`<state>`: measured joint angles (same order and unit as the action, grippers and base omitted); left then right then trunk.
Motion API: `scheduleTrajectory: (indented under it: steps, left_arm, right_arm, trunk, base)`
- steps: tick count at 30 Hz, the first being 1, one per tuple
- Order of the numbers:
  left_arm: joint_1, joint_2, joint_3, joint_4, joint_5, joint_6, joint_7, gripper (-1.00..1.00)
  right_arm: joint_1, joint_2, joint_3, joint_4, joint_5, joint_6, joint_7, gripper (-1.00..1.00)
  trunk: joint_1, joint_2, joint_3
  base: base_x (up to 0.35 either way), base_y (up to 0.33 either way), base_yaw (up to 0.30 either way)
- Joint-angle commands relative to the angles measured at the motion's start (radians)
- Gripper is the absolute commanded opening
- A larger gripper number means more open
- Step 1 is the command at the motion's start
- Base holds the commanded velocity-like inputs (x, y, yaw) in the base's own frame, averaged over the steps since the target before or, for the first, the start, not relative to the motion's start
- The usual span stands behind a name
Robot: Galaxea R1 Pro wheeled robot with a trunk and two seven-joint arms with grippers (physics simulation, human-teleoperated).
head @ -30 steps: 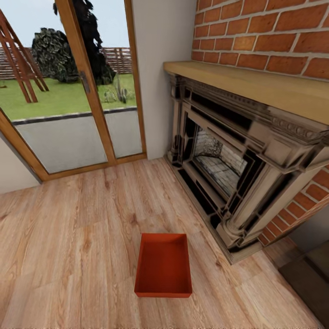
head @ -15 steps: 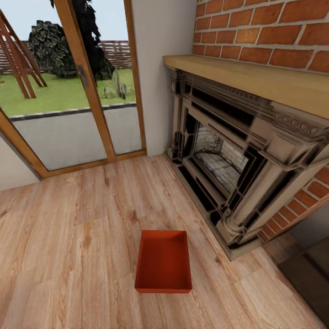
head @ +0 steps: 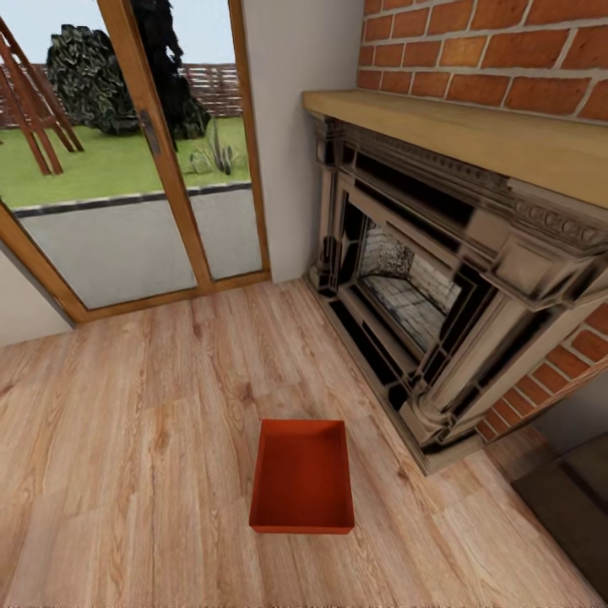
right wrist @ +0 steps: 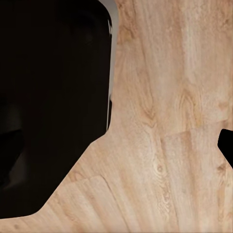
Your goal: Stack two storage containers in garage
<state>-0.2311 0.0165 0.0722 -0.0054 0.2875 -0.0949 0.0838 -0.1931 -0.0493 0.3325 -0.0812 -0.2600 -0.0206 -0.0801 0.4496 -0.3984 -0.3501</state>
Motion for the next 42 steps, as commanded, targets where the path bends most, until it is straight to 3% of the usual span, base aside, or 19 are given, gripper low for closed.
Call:
scheduleTrajectory:
  steps: [1, 17, 42]
  left_arm:
    - [-0.001, 0.0, 0.007, 0.001, 0.0, -0.006, 0.001, 1.0]
    - [-0.001, 0.005, 0.008, 0.001, 0.005, -0.021, 0.002, 1.0]
    - [-0.001, 0.005, 0.008, 0.001, 0.005, -0.02, 0.002, 1.0]
  right_arm:
    - [-0.001, 0.0, 0.008, 0.0, -0.01, -0.002, -0.003, 1.0]
    - [0.0, 0.0, 0.01, 0.06, -0.011, -0.046, 0.011, 1.0]
    - [0.0, 0.0, 0.01, 0.065, -0.01, -0.05, 0.016, 1.0]
  trunk:
    - [0.0, -0.002, -0.003]
    - [0.0, -0.002, -0.029]
    - [0.0, -0.002, -0.07]
  base:
    - [0.0, 0.0, 0.0]
    - [0.0, 0.0, 0.0]
    - [0.0, 0.0, 0.0]
